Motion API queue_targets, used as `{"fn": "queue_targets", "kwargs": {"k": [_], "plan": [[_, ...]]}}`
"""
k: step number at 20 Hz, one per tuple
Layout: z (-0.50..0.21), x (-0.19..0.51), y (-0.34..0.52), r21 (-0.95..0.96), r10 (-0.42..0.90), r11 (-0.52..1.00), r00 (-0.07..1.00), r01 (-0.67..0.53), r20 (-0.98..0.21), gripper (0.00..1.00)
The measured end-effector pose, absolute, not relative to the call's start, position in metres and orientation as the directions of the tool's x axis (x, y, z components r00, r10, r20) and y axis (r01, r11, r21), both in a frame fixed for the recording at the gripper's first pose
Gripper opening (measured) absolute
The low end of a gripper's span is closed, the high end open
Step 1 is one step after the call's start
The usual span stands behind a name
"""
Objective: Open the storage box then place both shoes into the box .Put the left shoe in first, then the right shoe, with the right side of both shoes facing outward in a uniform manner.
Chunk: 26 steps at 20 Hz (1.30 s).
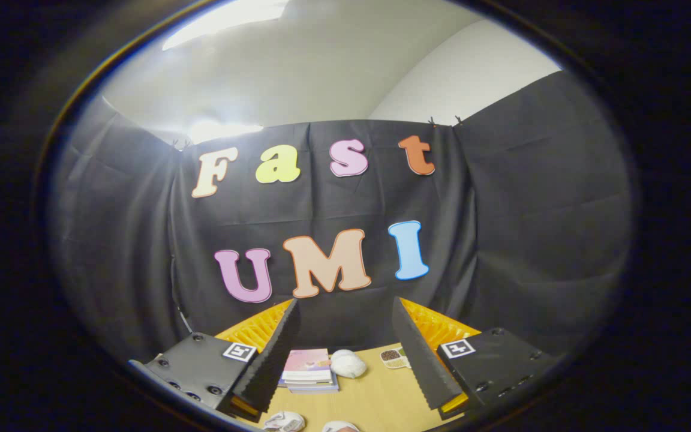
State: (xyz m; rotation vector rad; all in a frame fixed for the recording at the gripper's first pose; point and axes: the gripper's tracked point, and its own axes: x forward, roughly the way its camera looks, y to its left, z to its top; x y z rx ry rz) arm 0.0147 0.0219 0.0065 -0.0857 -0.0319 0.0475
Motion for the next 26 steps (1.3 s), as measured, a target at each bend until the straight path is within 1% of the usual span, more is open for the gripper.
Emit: {"fn": "queue_targets", "kwargs": {"k": [8, 16, 21, 26], "plan": [[0.001, 0.012, 0.028, -0.089, 0.061, 0.994, 0.998, -0.060, 0.007, 0.95], [-0.021, 0.015, 0.045, -0.031, 0.071, 0.997, 0.997, -0.072, -0.035, 0.95], [-0.054, 0.012, 0.087, -0.003, 0.130, 0.991, 0.988, -0.130, -0.083, 0.95], [-0.105, 0.009, 0.142, 0.033, 0.217, 0.976, 0.961, -0.215, -0.168, 0.95]]}}
